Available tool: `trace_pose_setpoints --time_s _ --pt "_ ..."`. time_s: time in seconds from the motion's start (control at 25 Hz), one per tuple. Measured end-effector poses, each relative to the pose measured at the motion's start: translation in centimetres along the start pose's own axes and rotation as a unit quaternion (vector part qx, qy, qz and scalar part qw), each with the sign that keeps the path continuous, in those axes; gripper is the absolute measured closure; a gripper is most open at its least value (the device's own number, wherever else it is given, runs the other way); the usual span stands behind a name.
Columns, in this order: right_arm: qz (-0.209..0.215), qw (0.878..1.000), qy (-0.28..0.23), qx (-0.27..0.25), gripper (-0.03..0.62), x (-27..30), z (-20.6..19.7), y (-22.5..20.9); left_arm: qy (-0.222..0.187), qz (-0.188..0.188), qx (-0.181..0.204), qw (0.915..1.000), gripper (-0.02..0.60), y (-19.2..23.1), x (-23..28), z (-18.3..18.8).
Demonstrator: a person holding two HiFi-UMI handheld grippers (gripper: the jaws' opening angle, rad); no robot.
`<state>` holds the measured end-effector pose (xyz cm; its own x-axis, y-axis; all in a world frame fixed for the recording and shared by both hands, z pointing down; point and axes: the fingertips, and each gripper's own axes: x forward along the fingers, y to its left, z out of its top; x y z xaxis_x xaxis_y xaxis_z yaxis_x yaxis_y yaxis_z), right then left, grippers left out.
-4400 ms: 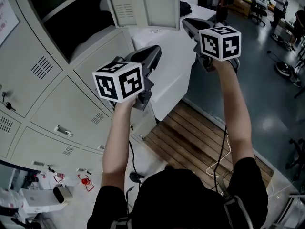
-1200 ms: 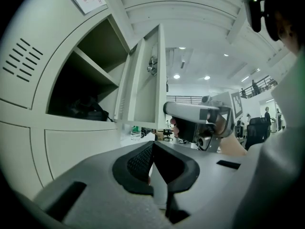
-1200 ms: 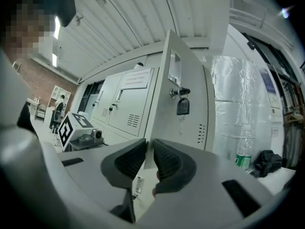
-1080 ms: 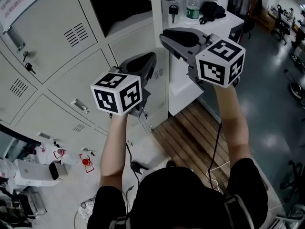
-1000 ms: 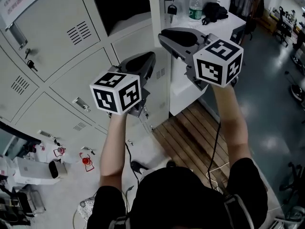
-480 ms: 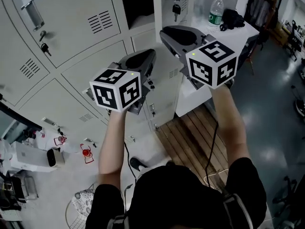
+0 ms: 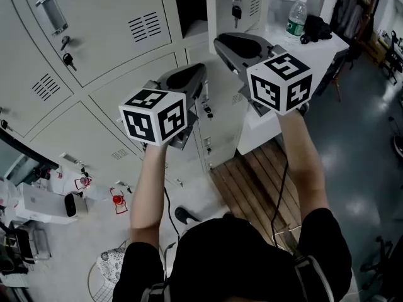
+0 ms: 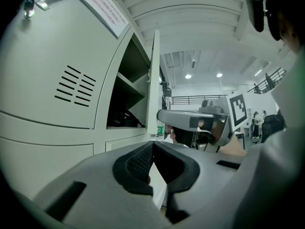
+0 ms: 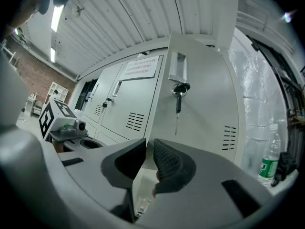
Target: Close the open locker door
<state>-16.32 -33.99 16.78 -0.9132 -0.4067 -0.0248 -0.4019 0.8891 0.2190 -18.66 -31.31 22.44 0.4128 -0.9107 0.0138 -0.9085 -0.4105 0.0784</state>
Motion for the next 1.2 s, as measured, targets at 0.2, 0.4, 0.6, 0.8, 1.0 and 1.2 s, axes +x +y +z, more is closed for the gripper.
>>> trace_pose_setpoints --time_s 0.2,0.4,0.6,0.8,1.0,1.2 --pt "0.006 1.0 -0.005 0.013 0.537 1.0 0.0 0.0 0.001 0.001 0.0 1.0 0.565 0.6 -0.1 0.0" --pt "0.01 1.0 -0.01 0.023 0.539 1.9 0.0 0.0 0.004 0.004 0.0 1.0 0.565 1.5 -0.4 0.0" --pt "0.013 0.999 -0.013 0.037 0.54 2.8 -0.1 0.0 0.002 0.007 0.0 1.0 0.565 2.4 -0.8 0.2" --pt "0.015 0.999 -0.014 0.043 0.542 3.8 -0.2 0.0 0.001 0.007 -0.002 1.0 0.564 3.3 -0.9 0.4" --pt "0.001 0.999 -0.015 0.042 0.566 4.8 -0.5 -0.7 0.004 0.01 -0.001 0.9999 0.565 4.1 -1.0 0.2" --pt "-0.005 0.999 -0.011 0.053 0.566 5.8 -1.0 -1.3 0.005 0.011 -0.002 0.9999 0.565 5.0 -1.1 0.1"
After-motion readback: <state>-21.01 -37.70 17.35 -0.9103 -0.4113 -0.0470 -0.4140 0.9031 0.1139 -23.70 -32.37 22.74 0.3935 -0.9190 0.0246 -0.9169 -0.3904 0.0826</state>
